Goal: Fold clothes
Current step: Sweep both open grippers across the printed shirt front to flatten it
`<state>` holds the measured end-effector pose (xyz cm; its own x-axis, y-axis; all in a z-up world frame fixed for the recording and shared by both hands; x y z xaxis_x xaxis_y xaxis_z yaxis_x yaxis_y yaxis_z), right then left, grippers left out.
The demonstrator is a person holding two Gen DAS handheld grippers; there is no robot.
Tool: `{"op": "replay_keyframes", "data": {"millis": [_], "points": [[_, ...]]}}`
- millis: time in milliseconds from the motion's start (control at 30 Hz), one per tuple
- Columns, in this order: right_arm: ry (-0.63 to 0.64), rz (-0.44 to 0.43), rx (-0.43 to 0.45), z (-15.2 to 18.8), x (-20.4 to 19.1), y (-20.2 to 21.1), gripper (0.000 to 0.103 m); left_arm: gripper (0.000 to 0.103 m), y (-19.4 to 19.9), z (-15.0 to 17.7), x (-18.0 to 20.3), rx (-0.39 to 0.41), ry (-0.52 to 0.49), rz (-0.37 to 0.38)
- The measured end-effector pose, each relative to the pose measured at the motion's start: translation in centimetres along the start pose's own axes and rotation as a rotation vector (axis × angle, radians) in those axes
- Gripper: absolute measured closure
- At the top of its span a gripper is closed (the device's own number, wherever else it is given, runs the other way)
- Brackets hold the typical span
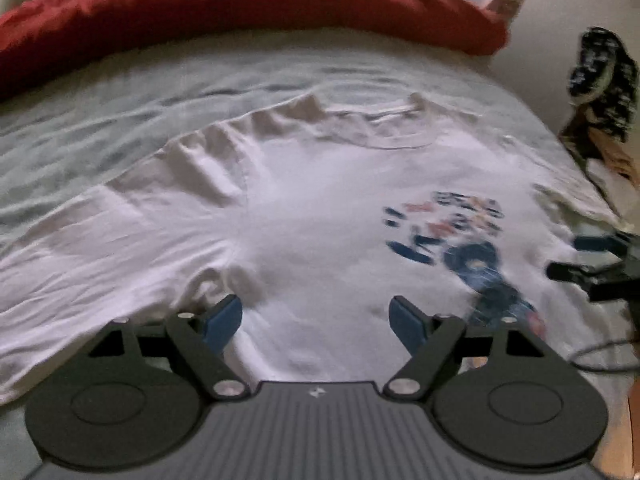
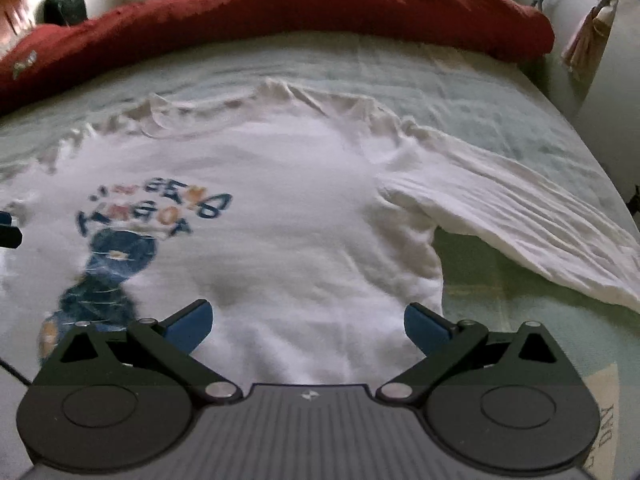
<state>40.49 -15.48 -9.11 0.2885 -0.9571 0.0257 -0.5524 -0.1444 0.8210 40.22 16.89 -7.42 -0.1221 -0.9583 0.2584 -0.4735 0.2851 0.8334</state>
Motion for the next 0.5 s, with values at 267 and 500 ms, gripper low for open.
{"op": "replay_keyframes", "data": {"millis": [267,500], "points": [[0.093,-0.148,0.0,1.6,-1.4,1.9,0.0,0.022,-0.2,8.2,4.4,-0.089,0.001,-0.102],[0.253,-0.274,0.012,4.7,0.8,4.6,0.0,0.022,3.8,14.4,6.5,-0.124,0.118,-0.295]]}}
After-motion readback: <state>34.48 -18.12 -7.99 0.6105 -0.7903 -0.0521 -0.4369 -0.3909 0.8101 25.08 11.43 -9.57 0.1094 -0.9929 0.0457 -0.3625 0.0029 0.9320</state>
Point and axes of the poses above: each gripper's, at about its wrist camera, not at the fingertips, and y roughly against the way its jaws point, x to its right, z to its underside, the point moved 5 cm from there along -y, roughly the way its jaws point, and after that the axes turned 7 degrees about y, right-handed, at the moved point
